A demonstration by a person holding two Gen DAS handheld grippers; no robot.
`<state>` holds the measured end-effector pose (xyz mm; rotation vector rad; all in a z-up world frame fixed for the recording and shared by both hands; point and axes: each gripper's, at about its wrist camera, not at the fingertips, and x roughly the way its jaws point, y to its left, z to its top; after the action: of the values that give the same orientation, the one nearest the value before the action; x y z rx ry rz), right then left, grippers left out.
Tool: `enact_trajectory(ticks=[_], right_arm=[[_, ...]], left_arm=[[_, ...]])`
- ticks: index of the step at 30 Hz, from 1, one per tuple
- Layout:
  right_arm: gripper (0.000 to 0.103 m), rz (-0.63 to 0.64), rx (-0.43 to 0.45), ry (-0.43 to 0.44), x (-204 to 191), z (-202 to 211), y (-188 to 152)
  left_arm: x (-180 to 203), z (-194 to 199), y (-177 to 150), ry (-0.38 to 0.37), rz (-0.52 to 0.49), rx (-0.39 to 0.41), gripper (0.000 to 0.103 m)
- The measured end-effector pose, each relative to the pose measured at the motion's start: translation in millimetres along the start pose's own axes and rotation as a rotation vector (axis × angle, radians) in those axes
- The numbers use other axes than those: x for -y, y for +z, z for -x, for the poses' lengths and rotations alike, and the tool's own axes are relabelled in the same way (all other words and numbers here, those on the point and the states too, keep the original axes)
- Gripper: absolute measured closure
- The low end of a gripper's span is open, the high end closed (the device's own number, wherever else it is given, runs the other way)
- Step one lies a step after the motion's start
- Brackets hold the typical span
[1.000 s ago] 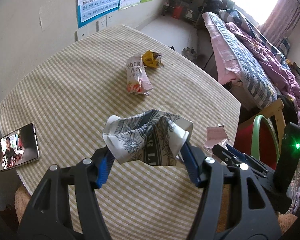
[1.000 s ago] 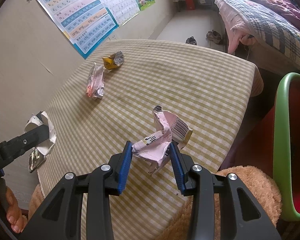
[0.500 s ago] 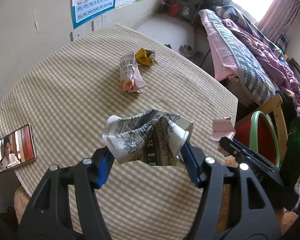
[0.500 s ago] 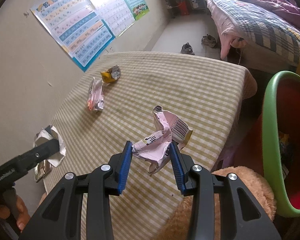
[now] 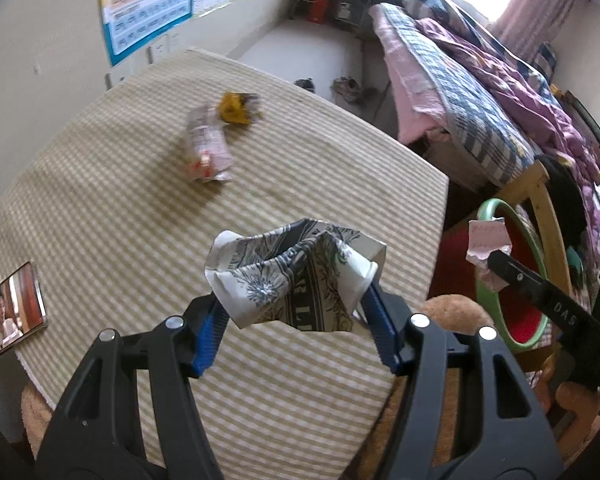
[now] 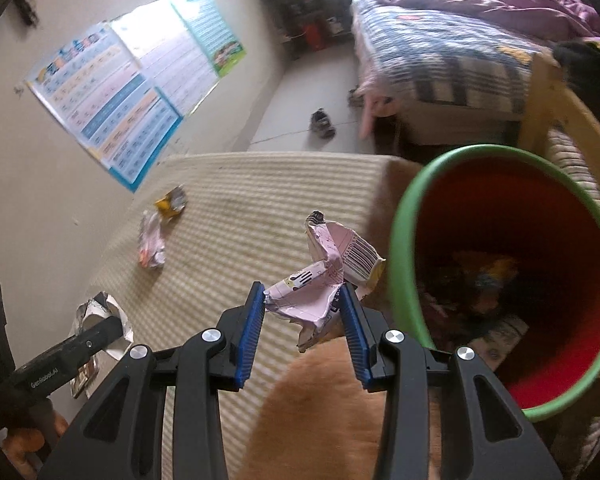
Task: Collect trash
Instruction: 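Carry the pink and white wrappers over the green bin with both grippers, then open both grippers to drop the two wrappers into the bin, then grasp the white POCKY box with the left gripper while the right grasps the yellow wrapper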
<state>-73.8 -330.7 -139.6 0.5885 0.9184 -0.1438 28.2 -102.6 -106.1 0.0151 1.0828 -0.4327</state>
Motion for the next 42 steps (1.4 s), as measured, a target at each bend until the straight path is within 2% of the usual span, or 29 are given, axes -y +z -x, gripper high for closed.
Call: enact_trajectory(ticks=[8,10,20,21,22,23,25,28,30,34,38,42], right_arm=[[0.064,-0.058,0.051,-0.134,51.4,25.9,9.9],[0.064,-0.101,0.060,-0.154,68.8,33.0,12.0],[0.064,-0.217,0.089,-0.252,126.0,56.7,9.5],[0.063,-0.223,0.085,-0.257,127.4,55.9,8.4],[0.054,-0.230,0.083,-0.259,129.7,55.6,7.3],[0.048,-0.241,0.085,-0.258,131.2,55.9,5.7],[0.048,-0.245,0.089,-0.254,130.7,57.1,3.8],[0.048,-0.225,0.092,-0.260,125.9,55.7,4.9],[0.048,-0.225,0.096,-0.249,123.4,54.4,5.4],[0.048,-0.196,0.097,-0.234,112.2,47.5,7.3],[0.048,-0.164,0.088,-0.214,96.4,35.5,7.9],[0.048,-0.132,0.068,-0.189,79.8,24.4,8.5]], left_arm=[[65.9,-14.8,14.3,-0.123,-0.091,-0.019,0.043],[87.3,-18.8,16.7,-0.176,-0.108,-0.028,0.043],[180.5,-36.0,21.9,-0.315,-0.254,-0.071,0.043],[186.0,-37.4,21.4,-0.324,-0.270,-0.079,0.039],[193.7,-41.2,20.8,-0.330,-0.294,-0.095,0.024],[195.9,-42.4,20.2,-0.326,-0.305,-0.101,0.017],[195.1,-41.9,19.2,-0.324,-0.306,-0.083,0.015],[174.5,-43.5,22.7,-0.287,-0.271,-0.056,0.015],[143.5,-43.4,30.8,-0.230,-0.216,-0.020,0.015],[57.2,-47.8,51.1,-0.022,-0.081,0.045,0.015],[-29.1,-55.9,70.0,0.145,0.088,0.059,0.015],[-77.3,-74.0,85.5,0.215,0.174,0.016,0.015]])
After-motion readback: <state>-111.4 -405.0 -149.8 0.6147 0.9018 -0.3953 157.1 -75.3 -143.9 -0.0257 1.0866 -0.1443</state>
